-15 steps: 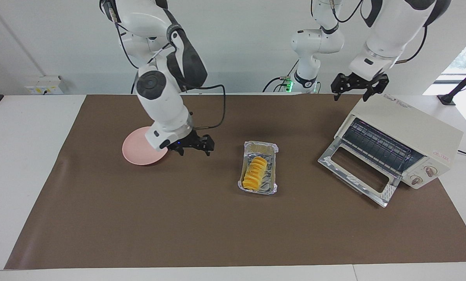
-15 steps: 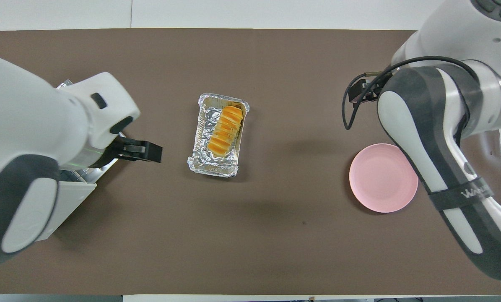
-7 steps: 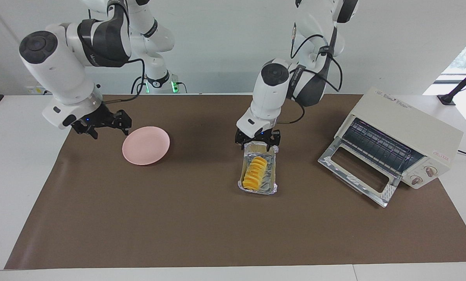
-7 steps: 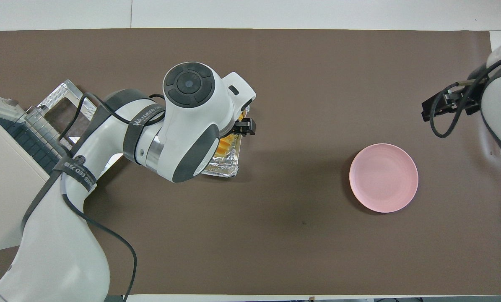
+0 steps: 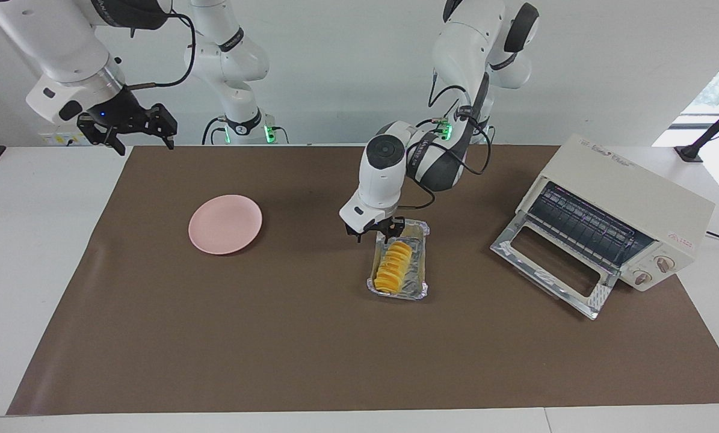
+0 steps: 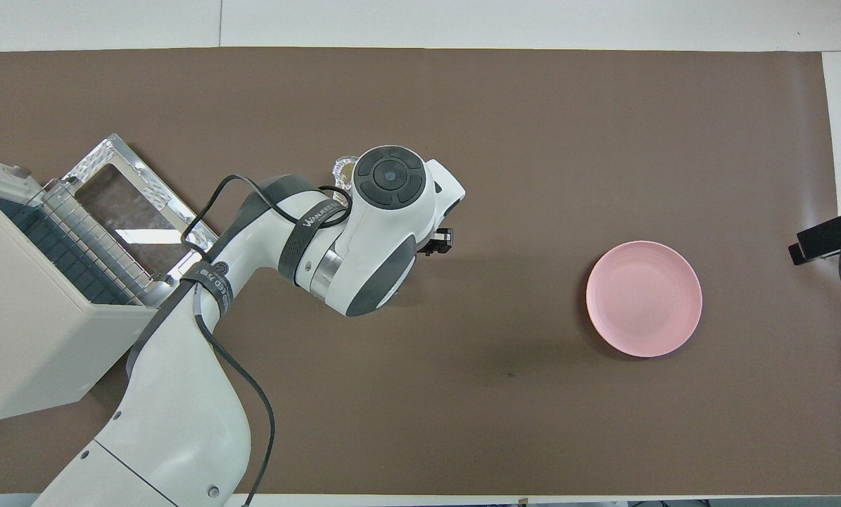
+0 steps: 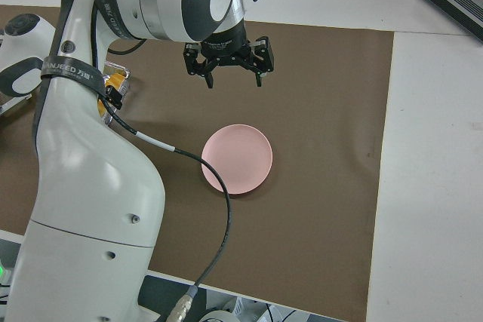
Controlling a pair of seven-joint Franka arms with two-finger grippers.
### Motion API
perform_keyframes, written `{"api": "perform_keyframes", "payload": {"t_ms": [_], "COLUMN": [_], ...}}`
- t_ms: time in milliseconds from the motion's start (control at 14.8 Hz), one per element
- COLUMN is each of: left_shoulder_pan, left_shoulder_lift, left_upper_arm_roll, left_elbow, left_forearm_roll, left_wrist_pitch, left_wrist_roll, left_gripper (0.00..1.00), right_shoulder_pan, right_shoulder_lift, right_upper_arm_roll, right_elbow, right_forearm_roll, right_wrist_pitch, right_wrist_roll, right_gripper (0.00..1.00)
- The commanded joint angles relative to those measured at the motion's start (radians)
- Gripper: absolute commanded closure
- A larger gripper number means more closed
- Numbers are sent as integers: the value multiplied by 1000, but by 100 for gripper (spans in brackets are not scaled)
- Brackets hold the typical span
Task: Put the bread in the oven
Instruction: 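Grasp the foil tray edge with the left gripper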
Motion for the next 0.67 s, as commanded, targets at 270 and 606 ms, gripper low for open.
{"api": "perform_keyframes", "payload": {"t_ms": [270,606], "left_shoulder_pan": [-13,-26], "left_shoulder_lift": [4,4], "left_upper_arm_roll": [17,19], "left_elbow": [-47,-70], "left_forearm_roll": [17,17], "left_wrist_pitch": [38,41], "left_wrist_roll": [-17,-21], "left_gripper": [63,89], "right_shoulder_pan": [-46,-53], "right_shoulder_lift": [-28,-28], "right_upper_arm_roll": [12,15], "right_elbow": [-73,-73], "right_forearm_roll": [-16,-6], "right_wrist_pitch": [139,135], "right_wrist_roll": [-4,-2], "right_gripper": [0,0]}}
